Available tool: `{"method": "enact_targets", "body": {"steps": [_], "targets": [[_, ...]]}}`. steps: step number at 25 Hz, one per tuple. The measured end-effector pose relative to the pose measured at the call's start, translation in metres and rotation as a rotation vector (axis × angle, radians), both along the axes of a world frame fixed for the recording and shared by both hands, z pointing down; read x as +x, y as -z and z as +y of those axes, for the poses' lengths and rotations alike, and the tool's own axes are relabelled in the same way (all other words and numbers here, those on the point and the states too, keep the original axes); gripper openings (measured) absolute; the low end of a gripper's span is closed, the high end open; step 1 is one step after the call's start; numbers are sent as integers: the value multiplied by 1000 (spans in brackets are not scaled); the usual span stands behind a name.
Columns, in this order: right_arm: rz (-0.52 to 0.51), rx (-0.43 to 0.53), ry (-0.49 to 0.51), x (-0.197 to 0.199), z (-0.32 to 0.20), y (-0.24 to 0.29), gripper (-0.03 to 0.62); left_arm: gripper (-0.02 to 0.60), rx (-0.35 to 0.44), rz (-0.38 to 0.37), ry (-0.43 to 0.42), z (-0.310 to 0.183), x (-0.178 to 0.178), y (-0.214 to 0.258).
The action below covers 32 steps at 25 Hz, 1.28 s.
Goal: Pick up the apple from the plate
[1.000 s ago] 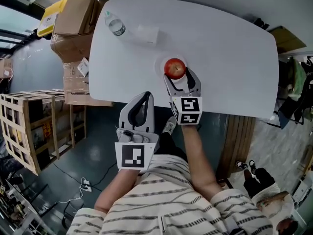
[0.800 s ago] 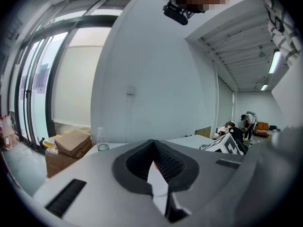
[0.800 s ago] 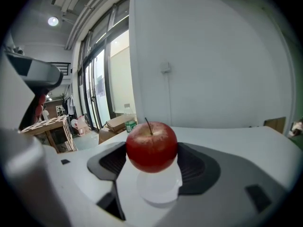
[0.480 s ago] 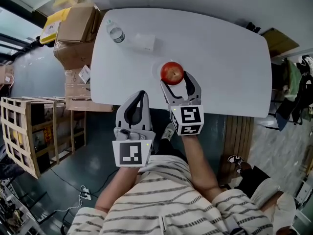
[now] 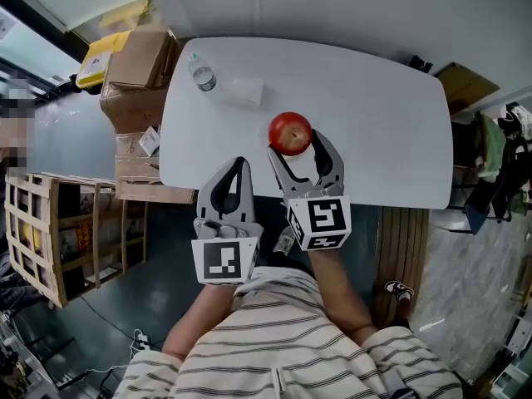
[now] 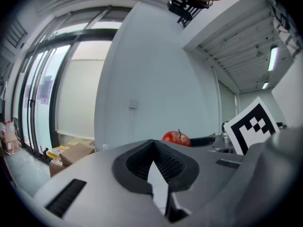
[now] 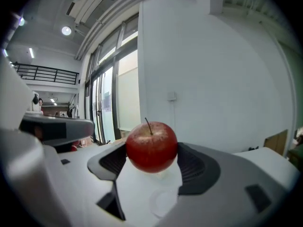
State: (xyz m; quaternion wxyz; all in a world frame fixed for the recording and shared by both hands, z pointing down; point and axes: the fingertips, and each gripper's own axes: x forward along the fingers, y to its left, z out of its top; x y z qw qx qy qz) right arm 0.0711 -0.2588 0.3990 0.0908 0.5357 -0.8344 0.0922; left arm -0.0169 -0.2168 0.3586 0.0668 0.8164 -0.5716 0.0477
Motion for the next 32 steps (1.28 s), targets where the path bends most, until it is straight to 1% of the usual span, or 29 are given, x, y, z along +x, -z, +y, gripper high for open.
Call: {"method": "enact_targets", "body": {"steps": [3,9,17,20,25,32], "targets": [[-8,38,-5,2,2,22,354,5,16,18,5,-1,-1,9],[-6,72,-16,9,8,47,354,5,43,31,-2,0,1,26],[-5,115,-12,6,18,74,354,5,82,29,-27,4,4,45],[-26,118,-6,5,22,82,354,5,100,33,-28,7,4,53],[-24,142,-8,4,25,95,354,5,124,44,-26,9,2,64],[-15,172,-11,7,28,106,354,5,124,37,-34,13,5,69]]}}
